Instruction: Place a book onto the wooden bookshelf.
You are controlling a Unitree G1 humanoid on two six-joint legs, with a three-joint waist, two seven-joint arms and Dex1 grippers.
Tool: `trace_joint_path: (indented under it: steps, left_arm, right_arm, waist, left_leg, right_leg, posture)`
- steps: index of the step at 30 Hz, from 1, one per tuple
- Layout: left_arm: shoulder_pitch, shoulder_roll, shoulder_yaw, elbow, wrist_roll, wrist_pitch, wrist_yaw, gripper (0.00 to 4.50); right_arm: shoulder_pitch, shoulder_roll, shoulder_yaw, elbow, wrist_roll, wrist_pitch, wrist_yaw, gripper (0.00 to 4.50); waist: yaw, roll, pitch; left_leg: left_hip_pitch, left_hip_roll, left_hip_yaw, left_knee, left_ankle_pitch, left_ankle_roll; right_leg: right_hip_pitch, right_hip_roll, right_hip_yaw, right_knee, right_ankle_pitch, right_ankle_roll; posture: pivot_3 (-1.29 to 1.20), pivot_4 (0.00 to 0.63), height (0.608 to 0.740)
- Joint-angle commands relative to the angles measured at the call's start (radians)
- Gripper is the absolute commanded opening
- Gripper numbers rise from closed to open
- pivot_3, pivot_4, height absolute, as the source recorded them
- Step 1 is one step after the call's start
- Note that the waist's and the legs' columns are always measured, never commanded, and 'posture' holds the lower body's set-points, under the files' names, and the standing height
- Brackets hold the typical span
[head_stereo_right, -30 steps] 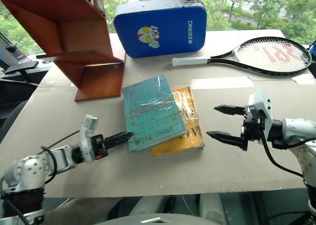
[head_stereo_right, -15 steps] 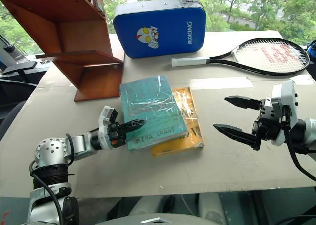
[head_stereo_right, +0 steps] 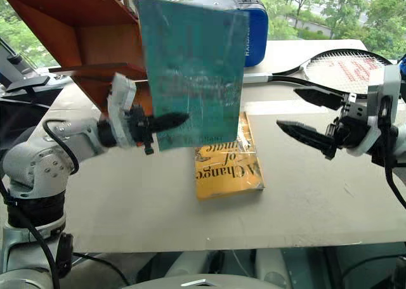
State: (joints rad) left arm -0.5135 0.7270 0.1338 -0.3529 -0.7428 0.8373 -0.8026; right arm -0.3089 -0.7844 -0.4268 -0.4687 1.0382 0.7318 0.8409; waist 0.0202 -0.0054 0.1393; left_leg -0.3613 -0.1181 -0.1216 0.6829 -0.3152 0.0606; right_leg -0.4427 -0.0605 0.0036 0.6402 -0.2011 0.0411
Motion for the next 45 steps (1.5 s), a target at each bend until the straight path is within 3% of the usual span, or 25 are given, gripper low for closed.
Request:
trace_joint_path:
  steps: [1,6,8,10,22,37,40,45]
  left_arm:
    - [-0.077,0.037,-0.082,-0.023,0.278,-0.368,-0.027,0.02]
    - [-0.269,0.113,-0.195,0.072,0.722,-0.739,0.097,0.02]
    - [-0.324,0.21,-0.23,0.092,0.914,-0.828,0.117,0.02]
    - [-0.343,0.264,-0.232,0.103,1.007,-0.847,0.13,0.02]
    - [-0.135,0.521,-0.058,0.214,1.224,-0.757,0.129,0.02]
    - [-0.012,0.598,-0.013,0.275,1.252,-0.624,0.052,0.02]
    - [0.013,0.607,-0.006,0.28,1.253,-0.597,0.036,1.13]
    - [0.037,0.613,-0.003,0.267,1.251,-0.563,0.029,3.44]
  right_arm:
    - [-0.081,0.026,0.02,0.033,0.026,-0.019,-0.038,4.5]
    - [-0.206,0.055,0.067,0.113,0.032,-0.017,-0.04,4.5]
    - [-0.251,0.074,0.076,0.137,0.039,-0.018,-0.052,4.5]
    - [-0.277,0.083,0.086,0.154,0.029,-0.02,-0.056,4.5]
    - [-0.341,0.109,0.154,0.253,-0.085,-0.069,-0.007,4.5]
    - [-0.315,0.116,0.152,0.223,-0.17,-0.123,-0.03,4.5]
    - [-0.314,0.119,0.149,0.223,-0.165,-0.122,-0.032,4.5]
    - [-0.312,0.128,0.152,0.227,-0.168,-0.13,-0.03,4.5]
  waist:
    - [-0.005,0.0,0.0]
    - [-0.006,-0.003,0.005]
    - [-0.007,-0.004,0.005]
    - [-0.01,-0.004,0.005]
    - [-0.009,-0.003,0.006]
    - [-0.01,-0.003,0.007]
    - [-0.022,-0.003,0.007]
    - [-0.03,-0.003,0.007]
  left_leg:
    - [0.0,0.0,0.0,-0.001,0.0,0.0]
    - [-0.003,0.0,0.0,-0.004,0.0,0.0]
    - [-0.004,0.0,0.0,-0.003,0.0,0.0]
    - [-0.004,0.0,0.0,-0.004,0.0,0.0]
    - [-0.004,0.0,-0.001,-0.008,0.0,0.0]
    - [-0.004,0.0,-0.001,-0.008,0.0,0.0]
    - [-0.003,0.0,0.0,-0.008,0.0,0.0]
    - [-0.003,0.0,0.0,-0.008,0.0,0.0]
  right_leg:
    - [-0.001,0.0,0.0,0.0,0.0,0.0]
    - [-0.004,0.001,-0.001,-0.002,0.0,0.0]
    - [-0.004,0.0,0.0,-0.002,0.001,0.0]
    - [-0.005,0.001,0.0,-0.003,0.001,0.0]
    - [-0.007,0.002,0.0,-0.003,0.001,0.0]
    - [-0.006,0.002,0.0,-0.003,0.001,0.0]
    - [-0.007,0.002,0.0,-0.002,0.001,0.0]
    - [-0.007,0.002,0.0,-0.002,0.001,0.0]
  posture:
    - [0.0,0.15,0.74]
    - [0.0,0.15,0.74]
    - [0.0,0.15,0.74]
    - [0.0,0.15,0.74]
    - [0.0,0.15,0.74]
    - [0.0,0.15,0.74]
    - [0.0,0.15,0.74]
    - [0.0,0.15,0.74]
